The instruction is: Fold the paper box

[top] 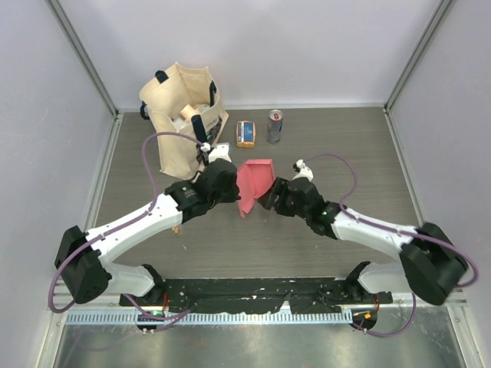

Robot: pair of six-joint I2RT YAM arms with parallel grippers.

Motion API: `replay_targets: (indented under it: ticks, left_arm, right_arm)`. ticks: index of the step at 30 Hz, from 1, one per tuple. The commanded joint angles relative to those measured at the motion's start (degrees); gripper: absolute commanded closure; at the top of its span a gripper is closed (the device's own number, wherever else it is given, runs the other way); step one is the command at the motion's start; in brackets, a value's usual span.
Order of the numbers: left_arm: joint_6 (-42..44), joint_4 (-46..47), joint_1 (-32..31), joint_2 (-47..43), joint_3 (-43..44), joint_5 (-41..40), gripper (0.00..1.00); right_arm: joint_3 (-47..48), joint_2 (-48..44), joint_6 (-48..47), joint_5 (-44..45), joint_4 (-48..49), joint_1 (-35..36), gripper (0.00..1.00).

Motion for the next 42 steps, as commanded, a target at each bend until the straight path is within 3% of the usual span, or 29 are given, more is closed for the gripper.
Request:
replay_targets:
  ticks: [1, 3, 4, 9, 14, 16, 22, 24, 26, 27, 28, 31, 33, 35, 39, 42]
  left_arm:
    - [13.55, -23.02, -0.16, -0.26, 8.54, 1.00, 1.00]
    - [19.53, -31.64, -0.16, 1.06, 13.11, 0.13, 1.00]
    - [22.33, -33.70, -0.16, 2.20, 14.43, 0.56, 1.00]
    - [37.20, -39.59, -0.68, 3.88, 17.07, 1.63, 1.00]
    - [49.58, -40.13, -3.40, 8.43, 21.38, 4.26, 1.00]
    - [54.69, -40.40, -3.85, 10.98, 23.31, 3.56, 1.00]
    - [64.53, -42.15, -7.45, 22.06, 31.48, 0.24, 1.00]
    - [65.51, -43.21, -7.72, 24.35, 34.38, -0.83, 1.00]
    - [66.92, -43.56, -7.80, 26.73, 35.88, -0.93, 0.94]
    - [67.53, -43.47, -7.81, 27.34, 37.37, -0.58, 0.88]
    - [68.23, -43.47, -7.81, 28.48, 38.16, 0.12, 0.76]
    - [68.41, -43.30, -7.81, 30.68, 41.94, -2.15, 0.59]
    - [68.41, -42.16, -7.72, 30.51, 43.09, -2.51, 0.53]
    - [67.89, -39.45, -7.63, 27.71, 42.66, -1.46, 0.45]
    - [62.63, -34.61, -7.28, 18.50, 38.45, 2.31, 0.40]
    - [54.66, -27.24, -6.40, 5.76, 28.18, 2.35, 0.38]
  right_arm:
    - [-5.74, -13.69, -19.28, -21.60, 5.14, 0.59, 0.25]
    - [-4.00, -17.73, -25.67, -26.71, -0.13, 0.58, 0.23]
    - [-3.38, -21.58, -26.93, -26.02, -6.69, 0.50, 0.21]
    - [0.49, -27.59, -33.44, -19.86, -16.15, -2.66, 0.09]
    - [2.17, -20.50, -31.52, -30.38, -16.16, -15.46, 0.10]
    - [1.82, -18.11, -30.56, -35.21, -14.85, -17.69, 0.13]
    - [-0.38, -16.87, -29.67, -34.81, -14.31, -19.62, 0.14]
    - [-1.87, -18.70, -29.15, -34.28, -14.31, -20.41, 0.14]
    - [-3.27, -19.86, -28.79, -33.92, -14.40, -21.65, 0.14]
    - [-3.63, -20.47, -28.79, -33.66, -14.40, -21.91, 0.14]
    - [-4.07, -20.65, -28.79, -33.48, -14.31, -22.18, 0.14]
    - [-5.39, -20.91, -28.79, -32.87, -14.31, -22.44, 0.14]
    - [-5.92, -20.91, -29.14, -32.52, -14.40, -22.35, 0.14]
    - [-6.53, -21.00, -29.49, -32.16, -14.40, -22.44, 0.14]
    - [-6.54, -21.44, -30.99, -30.76, -15.80, -22.44, 0.15]
    - [-6.27, -22.06, -32.13, -29.71, -16.60, -22.44, 0.15]
